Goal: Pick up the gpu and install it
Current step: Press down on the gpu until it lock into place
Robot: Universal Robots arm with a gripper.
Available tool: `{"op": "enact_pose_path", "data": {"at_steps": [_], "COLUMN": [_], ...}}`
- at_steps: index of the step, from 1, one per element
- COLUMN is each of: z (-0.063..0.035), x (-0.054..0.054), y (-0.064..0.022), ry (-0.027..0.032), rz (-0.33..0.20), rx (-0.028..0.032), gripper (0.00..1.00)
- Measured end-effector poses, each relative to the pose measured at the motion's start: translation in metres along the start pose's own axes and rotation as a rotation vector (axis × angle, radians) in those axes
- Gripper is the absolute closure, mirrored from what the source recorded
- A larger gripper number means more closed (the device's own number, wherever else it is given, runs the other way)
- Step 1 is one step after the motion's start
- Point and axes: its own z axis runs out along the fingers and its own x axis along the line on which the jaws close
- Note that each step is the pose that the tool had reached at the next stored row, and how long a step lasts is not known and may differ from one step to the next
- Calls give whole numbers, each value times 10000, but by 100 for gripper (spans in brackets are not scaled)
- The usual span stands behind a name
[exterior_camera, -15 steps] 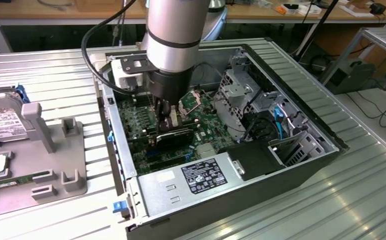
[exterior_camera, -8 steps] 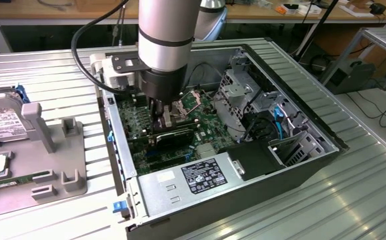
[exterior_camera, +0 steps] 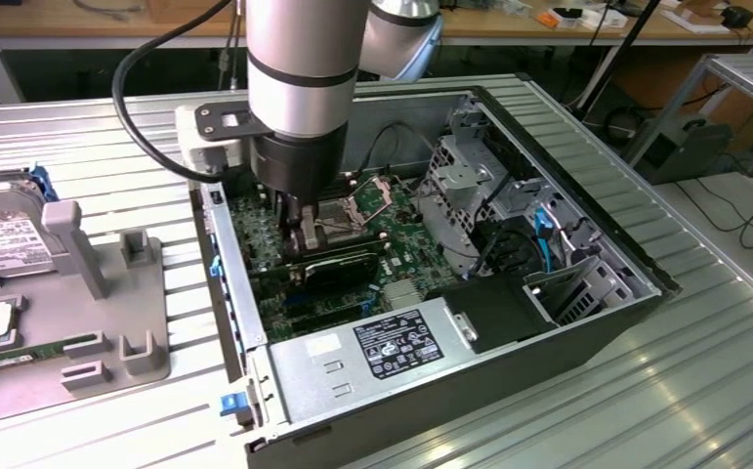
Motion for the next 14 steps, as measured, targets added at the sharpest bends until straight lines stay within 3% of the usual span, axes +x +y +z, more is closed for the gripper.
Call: {"op": "enact_pose_path", "data": {"at_steps": [7, 11, 14], "z": [-80, -83, -87], "x": [1, 4, 5], "y": [85, 216, 242], "ry": [-2, -2, 0], "rz": [0, 1, 0], "rx": [1, 5, 4], "gripper": [89, 89, 89]}}
